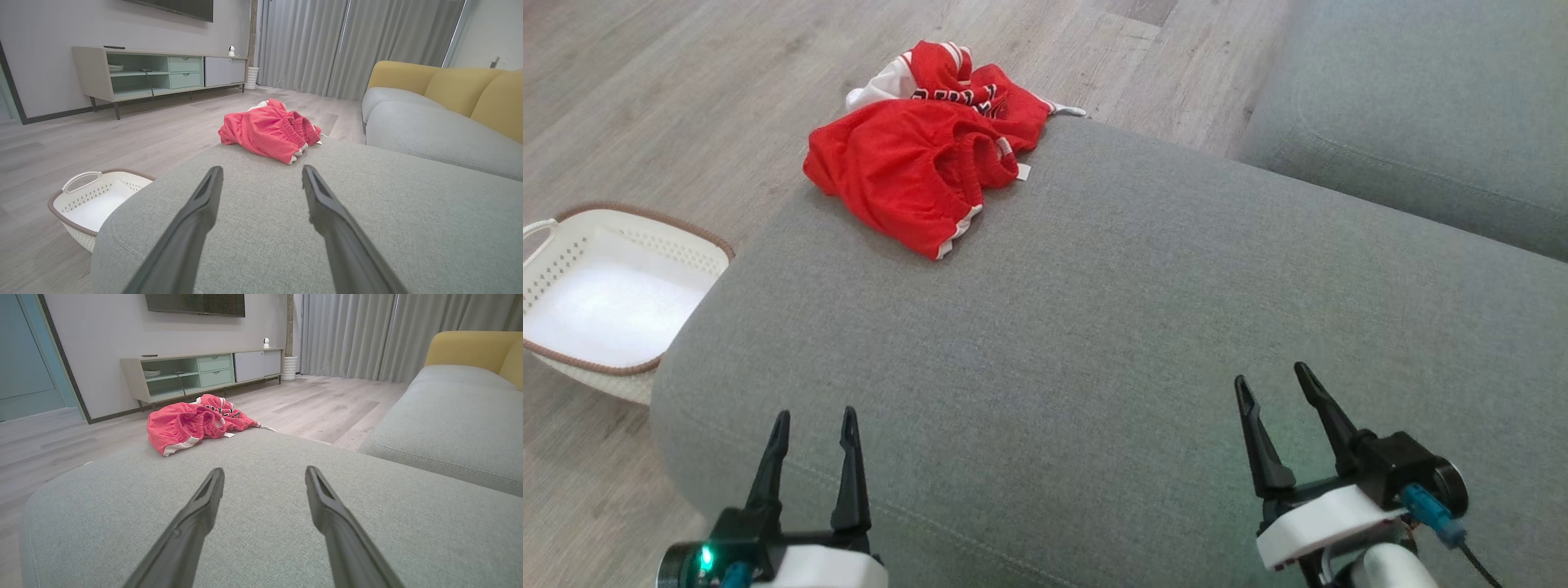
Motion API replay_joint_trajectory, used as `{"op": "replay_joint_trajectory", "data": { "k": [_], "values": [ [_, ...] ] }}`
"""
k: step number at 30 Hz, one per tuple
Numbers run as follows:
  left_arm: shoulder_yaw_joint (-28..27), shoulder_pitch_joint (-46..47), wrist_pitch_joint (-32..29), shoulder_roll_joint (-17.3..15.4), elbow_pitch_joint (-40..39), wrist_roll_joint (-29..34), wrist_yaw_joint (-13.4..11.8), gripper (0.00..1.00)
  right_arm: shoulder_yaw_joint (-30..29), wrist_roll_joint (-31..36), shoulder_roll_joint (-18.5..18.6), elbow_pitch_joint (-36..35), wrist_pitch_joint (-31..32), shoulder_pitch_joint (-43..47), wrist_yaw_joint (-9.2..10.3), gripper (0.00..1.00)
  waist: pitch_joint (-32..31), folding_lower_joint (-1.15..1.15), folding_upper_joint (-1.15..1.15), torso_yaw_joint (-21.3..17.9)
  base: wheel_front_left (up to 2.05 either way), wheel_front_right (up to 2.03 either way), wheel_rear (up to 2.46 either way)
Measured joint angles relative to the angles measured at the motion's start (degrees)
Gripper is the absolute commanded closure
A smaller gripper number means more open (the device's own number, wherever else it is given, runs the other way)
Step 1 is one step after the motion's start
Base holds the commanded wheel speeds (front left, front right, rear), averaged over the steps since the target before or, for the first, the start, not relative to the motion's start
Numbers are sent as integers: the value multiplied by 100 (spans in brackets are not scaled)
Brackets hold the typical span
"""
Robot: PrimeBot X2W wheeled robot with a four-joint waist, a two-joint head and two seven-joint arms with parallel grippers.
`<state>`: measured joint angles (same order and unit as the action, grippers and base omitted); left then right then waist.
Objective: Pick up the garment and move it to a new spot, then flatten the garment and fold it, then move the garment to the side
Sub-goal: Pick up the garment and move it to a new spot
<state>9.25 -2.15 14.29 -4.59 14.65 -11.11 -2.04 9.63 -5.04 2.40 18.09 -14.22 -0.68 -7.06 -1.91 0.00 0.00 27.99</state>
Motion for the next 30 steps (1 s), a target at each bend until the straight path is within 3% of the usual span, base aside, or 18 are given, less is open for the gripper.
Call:
{"op": "replay_joint_trajectory", "data": {
  "k": [8,13,20,24,30],
  "values": [
    [-398,-127,0,-145,-372,-194,-48,0,-48,1,-1,-80,0,13,0,0,34,0,0,45,0,0,0],
    [-951,225,-208,-845,-887,-268,-46,0,-154,189,3,-252,-1,7,0,0,188,-2,0,-131,0,0,0],
    [-1456,2322,-875,-1668,-1459,-550,116,0,-342,706,7,-519,65,-501,0,0,863,1,0,-594,0,0,0],
    [-1508,3365,-1323,-1924,-976,-801,296,0,-456,979,16,-821,226,-810,0,0,1354,1,0,-876,0,0,0],
    [-1107,4624,-2164,-1952,463,-1044,608,0,-548,1280,26,-1203,417,-1080,0,0,2115,2,0,-1237,0,0,0]
  ]
}}
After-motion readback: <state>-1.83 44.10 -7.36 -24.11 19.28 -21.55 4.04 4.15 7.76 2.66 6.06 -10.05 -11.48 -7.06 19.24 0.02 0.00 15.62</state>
